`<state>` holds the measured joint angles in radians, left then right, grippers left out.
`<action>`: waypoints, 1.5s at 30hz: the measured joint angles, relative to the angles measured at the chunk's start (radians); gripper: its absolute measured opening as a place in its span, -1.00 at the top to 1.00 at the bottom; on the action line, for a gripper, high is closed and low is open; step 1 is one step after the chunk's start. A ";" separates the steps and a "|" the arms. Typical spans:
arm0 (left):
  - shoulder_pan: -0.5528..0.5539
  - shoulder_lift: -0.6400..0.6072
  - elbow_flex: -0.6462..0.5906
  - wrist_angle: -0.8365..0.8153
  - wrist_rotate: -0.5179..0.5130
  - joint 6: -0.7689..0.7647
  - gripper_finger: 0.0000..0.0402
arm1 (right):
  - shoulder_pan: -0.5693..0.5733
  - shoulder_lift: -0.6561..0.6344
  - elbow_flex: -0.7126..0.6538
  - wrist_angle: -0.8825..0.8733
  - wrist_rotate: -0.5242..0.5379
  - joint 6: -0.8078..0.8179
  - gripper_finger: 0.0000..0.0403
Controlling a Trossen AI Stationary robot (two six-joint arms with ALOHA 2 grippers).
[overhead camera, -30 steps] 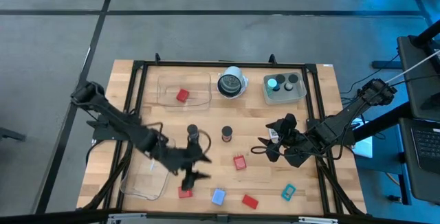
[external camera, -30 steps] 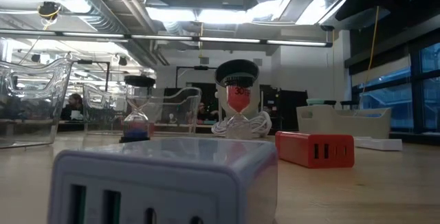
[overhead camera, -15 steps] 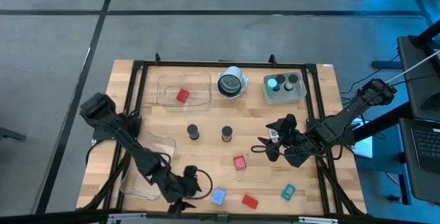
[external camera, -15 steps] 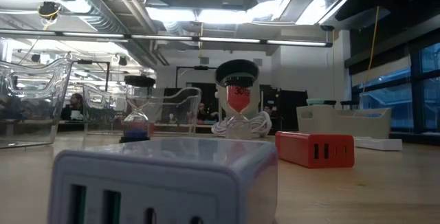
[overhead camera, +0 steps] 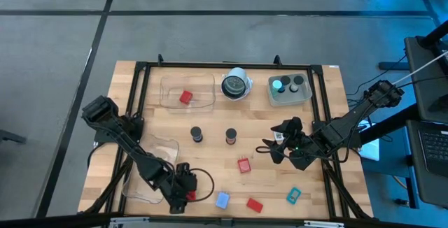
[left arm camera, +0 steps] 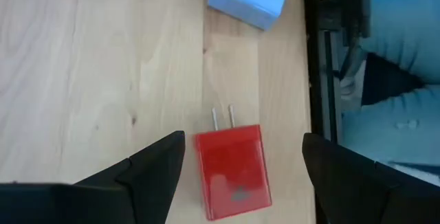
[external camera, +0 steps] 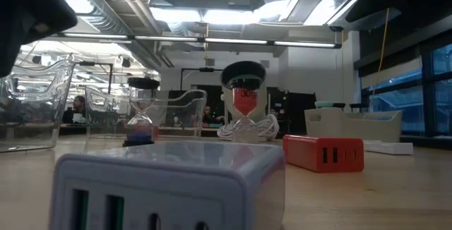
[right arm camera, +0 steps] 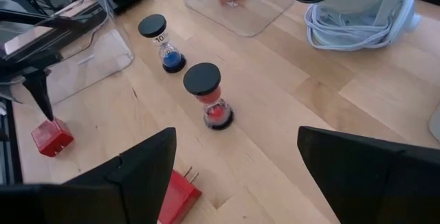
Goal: Pick & Place Office items
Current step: Put the left red charger adapter into the top transparent bin
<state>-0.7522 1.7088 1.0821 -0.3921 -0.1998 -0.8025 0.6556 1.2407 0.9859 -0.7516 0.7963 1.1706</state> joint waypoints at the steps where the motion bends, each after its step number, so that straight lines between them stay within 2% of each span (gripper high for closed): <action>1: 0.003 0.001 0.000 -0.005 -0.002 -0.026 -0.46 | 0.000 0.000 0.000 0.000 0.000 0.000 -0.52; 8: 0.005 0.022 0.000 0.009 0.010 -0.118 -0.46 | 0.000 0.000 0.000 -0.001 0.000 -0.005 -0.52; 16: 0.007 0.094 0.065 -0.069 0.069 -0.074 -0.46 | 0.000 0.000 0.000 -0.005 -0.007 0.065 -0.52; 20: 0.008 0.124 0.127 -0.174 0.069 -0.005 -0.46 | 0.000 0.000 0.000 -0.007 -0.087 0.058 -0.52; 24: 0.008 0.145 0.177 -0.186 0.060 0.067 -0.46 | 0.000 0.000 0.000 -0.005 -0.179 0.022 -0.52; 27: 0.008 0.158 0.190 -0.188 0.045 0.072 -0.46 | 0.000 0.000 0.000 -0.004 -0.210 0.023 -0.52; 33: 0.008 0.194 0.191 -0.241 0.037 0.019 -0.46 | 0.000 0.000 0.000 -0.004 -0.210 0.025 -0.52; 39: 0.008 0.246 0.190 -0.240 0.116 0.004 -0.46 | 0.000 0.000 0.000 -0.004 -0.210 0.022 -0.52; 45: 0.012 0.257 0.193 -0.256 0.097 -0.017 -0.45 | 0.000 0.000 0.000 -0.004 -0.206 0.002 -0.52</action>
<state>-0.7398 1.9656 1.2755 -0.6477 -0.1032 -0.8194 0.6554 1.2407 0.9859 -0.7557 0.5907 1.1721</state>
